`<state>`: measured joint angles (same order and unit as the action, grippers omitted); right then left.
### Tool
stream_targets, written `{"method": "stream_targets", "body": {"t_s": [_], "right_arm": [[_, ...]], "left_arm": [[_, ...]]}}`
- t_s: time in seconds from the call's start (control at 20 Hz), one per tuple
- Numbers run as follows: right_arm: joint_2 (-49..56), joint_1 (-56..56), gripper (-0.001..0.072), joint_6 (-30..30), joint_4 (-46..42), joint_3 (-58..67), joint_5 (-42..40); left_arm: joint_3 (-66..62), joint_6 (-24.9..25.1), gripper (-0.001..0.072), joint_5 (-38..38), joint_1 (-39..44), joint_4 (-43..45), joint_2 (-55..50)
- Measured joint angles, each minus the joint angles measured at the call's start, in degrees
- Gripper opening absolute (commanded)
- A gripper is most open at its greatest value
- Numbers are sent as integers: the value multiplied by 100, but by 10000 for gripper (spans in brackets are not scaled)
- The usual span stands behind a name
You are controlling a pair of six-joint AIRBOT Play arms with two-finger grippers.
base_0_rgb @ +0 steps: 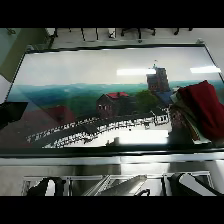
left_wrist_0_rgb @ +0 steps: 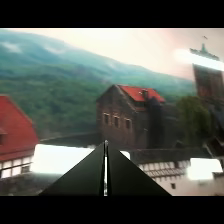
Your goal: Fold the shirts.
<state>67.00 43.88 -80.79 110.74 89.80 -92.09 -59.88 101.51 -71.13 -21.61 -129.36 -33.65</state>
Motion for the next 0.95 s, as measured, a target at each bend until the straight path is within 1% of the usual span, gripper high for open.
{"method": "stream_targets", "body": {"t_s": [0.1,0.2,0.35,0.5,0.65,0.75,0.95], "right_arm": [[-286,-815,20,-286,284,-133,409],[-662,-1777,20,-507,437,-603,876],[-1495,-3536,20,-708,553,-2083,1843],[-2190,-5016,21,-612,595,-3703,2916],[-2461,-5790,21,-511,621,-4529,3530],[-2535,-6050,21,-448,658,-4774,3633],[-2588,-6253,21,-385,684,-4962,3674]], "left_arm": [[7,2,11,13,450,-85,-146],[94,0,11,186,1152,-151,-282],[638,-234,11,756,2406,-42,-380],[1401,-516,11,1410,3526,90,-413],[1882,-726,11,1902,4262,140,-426],[2026,-809,11,2076,4498,166,-431],[2138,-881,11,2245,4677,205,-431]]}}
